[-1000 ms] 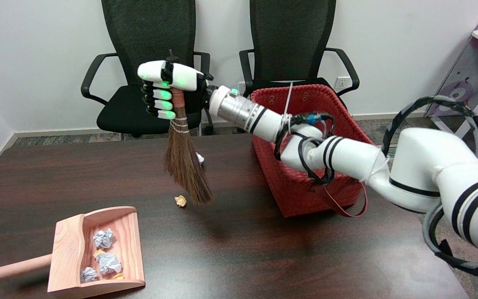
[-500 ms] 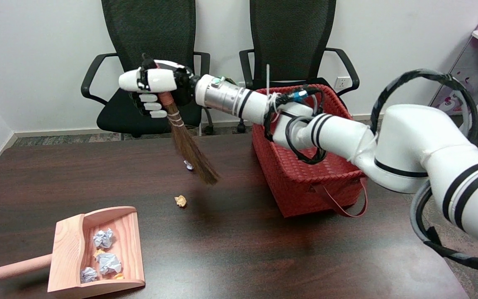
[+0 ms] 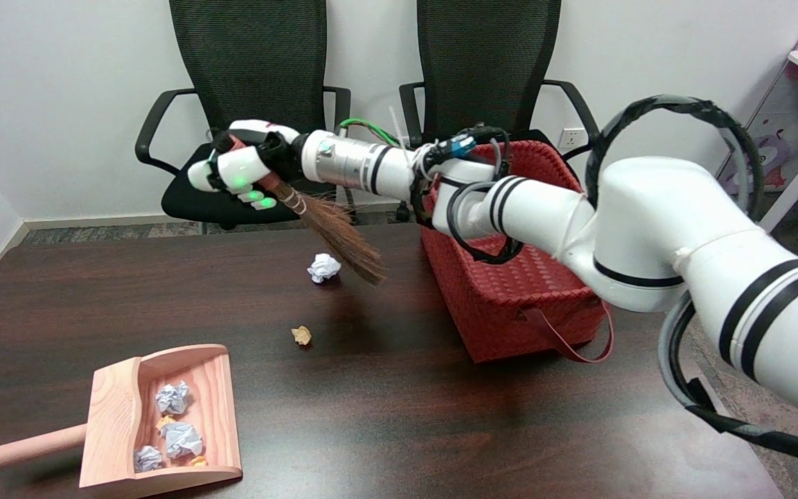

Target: Sweep the paper ball into the dustpan.

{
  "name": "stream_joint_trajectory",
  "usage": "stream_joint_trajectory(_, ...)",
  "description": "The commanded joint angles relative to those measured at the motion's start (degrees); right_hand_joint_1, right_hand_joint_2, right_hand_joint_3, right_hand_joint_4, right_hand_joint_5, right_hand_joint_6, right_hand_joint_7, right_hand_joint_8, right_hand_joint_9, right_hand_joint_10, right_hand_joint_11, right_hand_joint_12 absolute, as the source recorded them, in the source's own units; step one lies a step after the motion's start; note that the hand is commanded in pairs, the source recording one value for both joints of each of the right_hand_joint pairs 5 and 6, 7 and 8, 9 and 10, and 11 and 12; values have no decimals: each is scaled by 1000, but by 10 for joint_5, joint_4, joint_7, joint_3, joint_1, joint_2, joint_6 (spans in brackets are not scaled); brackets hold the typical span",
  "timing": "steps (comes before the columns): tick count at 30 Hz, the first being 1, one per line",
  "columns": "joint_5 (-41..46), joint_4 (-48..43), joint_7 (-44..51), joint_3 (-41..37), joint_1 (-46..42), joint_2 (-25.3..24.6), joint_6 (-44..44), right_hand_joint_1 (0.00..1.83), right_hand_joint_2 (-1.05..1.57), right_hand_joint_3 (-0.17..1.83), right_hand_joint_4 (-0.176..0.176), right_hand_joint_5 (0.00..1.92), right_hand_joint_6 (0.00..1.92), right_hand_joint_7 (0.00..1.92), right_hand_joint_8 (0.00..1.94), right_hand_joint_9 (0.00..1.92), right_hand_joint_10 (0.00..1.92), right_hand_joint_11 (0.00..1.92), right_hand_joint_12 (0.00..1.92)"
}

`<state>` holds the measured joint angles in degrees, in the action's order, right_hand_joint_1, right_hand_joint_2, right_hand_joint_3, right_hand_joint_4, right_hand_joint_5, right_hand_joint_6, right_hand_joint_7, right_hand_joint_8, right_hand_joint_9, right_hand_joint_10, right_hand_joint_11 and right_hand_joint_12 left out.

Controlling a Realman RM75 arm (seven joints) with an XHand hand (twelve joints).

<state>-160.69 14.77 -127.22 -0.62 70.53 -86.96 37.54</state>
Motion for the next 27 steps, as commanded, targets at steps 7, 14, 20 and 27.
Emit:
stream_joint_trajectory(7,-8,-86,66,127,-20,-124,-72,839,1097,1833,-15,1920,1920,1920,1920,1920,1920,1920,1920)
stream_joint_trajectory(14,-8,-89,53,134,-56,-152,-91,838,1078,1833,-14,1920,1920,1920,1920,1920,1920,1920,1920)
stream_joint_trajectory(20,-8,-89,43,127,-83,-173,-102,842,1040,1833,-14,1920,1920,1920,1920,1920,1920,1920,1920)
stream_joint_trajectory(27,-7,-55,43,114,-83,-178,-99,848,1020,1833,-14,1920,1920,1920,1920,1920,1920,1920,1920)
